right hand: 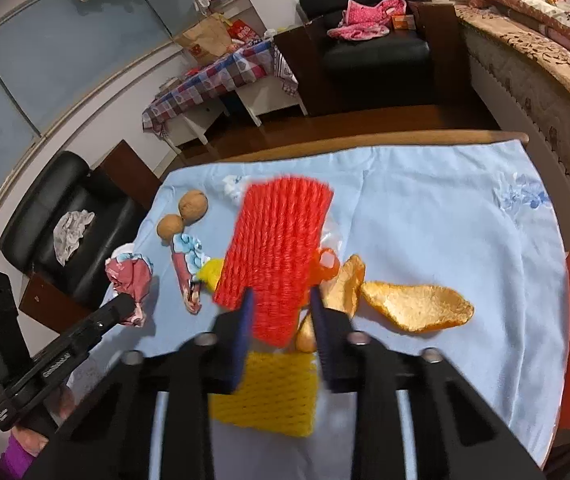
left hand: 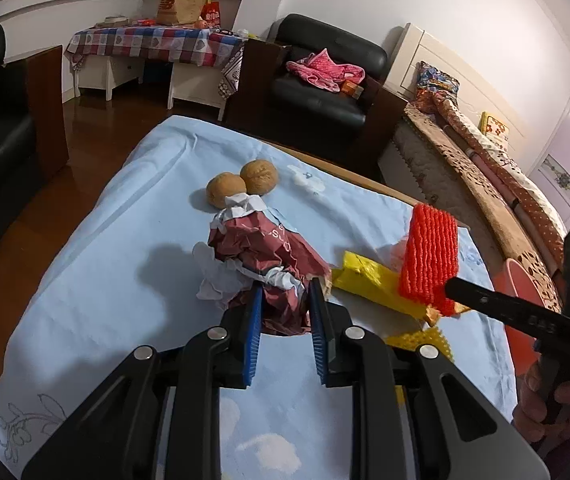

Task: Collect trash
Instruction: 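Grasp the red foam net with the right tool, then carry the red net over the bucket with the right tool while the left carries the wrapper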

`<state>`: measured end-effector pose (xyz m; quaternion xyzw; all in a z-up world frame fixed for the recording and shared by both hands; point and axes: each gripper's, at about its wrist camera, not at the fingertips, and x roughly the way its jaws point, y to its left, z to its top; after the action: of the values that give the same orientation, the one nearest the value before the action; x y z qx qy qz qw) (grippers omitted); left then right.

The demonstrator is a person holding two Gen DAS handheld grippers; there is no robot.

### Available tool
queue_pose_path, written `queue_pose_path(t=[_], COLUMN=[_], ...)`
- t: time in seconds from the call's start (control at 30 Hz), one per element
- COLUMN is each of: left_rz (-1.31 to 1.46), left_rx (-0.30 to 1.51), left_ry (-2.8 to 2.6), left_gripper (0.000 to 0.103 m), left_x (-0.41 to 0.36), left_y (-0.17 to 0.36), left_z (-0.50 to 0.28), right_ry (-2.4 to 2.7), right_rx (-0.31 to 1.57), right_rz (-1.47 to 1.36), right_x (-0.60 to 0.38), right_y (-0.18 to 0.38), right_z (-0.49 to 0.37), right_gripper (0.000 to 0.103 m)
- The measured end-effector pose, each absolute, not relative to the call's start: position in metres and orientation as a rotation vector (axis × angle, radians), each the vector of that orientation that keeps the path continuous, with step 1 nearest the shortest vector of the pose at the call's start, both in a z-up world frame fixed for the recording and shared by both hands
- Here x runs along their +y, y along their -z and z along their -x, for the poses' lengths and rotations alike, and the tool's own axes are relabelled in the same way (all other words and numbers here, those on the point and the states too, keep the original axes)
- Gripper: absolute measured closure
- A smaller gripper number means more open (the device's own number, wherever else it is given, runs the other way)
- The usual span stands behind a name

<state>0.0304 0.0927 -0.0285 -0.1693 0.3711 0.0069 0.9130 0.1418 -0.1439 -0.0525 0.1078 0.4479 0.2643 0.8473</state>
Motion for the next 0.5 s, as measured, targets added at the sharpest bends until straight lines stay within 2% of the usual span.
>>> queue_pose_path(t=[0.1,0.5], left_rz=[0.343,0.309], left_rx=[0.756,0.718], left_ry=[-0.004,0.057], left_gripper=[0.081,0.081], left_x=[0.09,0.065], left_y=[0.025,0.004], left_z=[-0.024,-0.003], right_ry=[-0.558,-0.508], right_rx=[0.92,0.785], right_rz=[-0.23,-0.277], right_x=[-0.15,-0.211], right_y=[0.05,0.016], right_z=[-0.132,-0.081], right_gripper=[0.092,0.092])
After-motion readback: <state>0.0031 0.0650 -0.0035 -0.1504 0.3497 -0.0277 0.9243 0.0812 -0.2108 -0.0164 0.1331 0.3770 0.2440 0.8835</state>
